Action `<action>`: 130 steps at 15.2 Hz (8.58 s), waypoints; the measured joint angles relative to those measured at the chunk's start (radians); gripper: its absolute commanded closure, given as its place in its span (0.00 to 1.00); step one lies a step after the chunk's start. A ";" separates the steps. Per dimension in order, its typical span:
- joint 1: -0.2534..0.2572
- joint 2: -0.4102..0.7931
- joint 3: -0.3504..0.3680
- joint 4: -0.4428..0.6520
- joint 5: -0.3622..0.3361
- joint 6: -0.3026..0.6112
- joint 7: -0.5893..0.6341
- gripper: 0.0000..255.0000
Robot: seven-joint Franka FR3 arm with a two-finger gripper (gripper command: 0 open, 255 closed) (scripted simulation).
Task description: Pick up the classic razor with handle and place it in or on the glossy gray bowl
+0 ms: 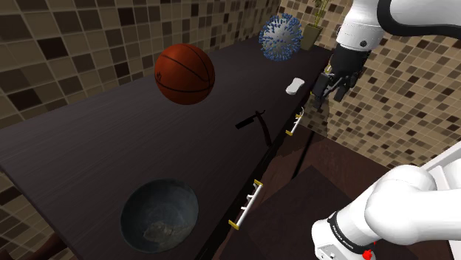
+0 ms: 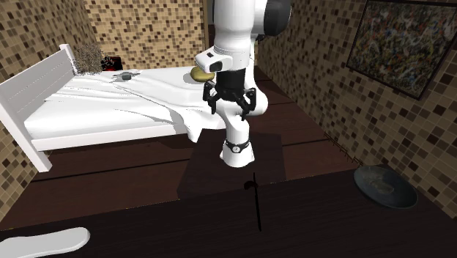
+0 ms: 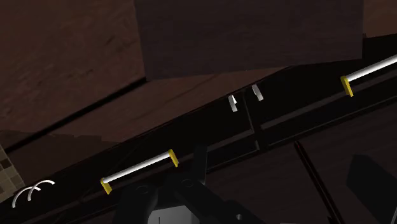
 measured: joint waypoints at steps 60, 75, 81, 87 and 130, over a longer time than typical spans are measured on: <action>0.105 0.578 0.125 0.341 -0.052 0.108 -0.105 1.00; 0.176 0.599 0.222 0.480 0.000 -0.025 0.048 1.00; 0.243 0.666 0.309 0.577 0.032 -0.064 0.204 1.00; 0.316 0.776 0.393 0.713 0.037 -0.101 0.367 1.00; 0.525 1.097 0.505 0.869 -0.041 0.035 0.689 0.00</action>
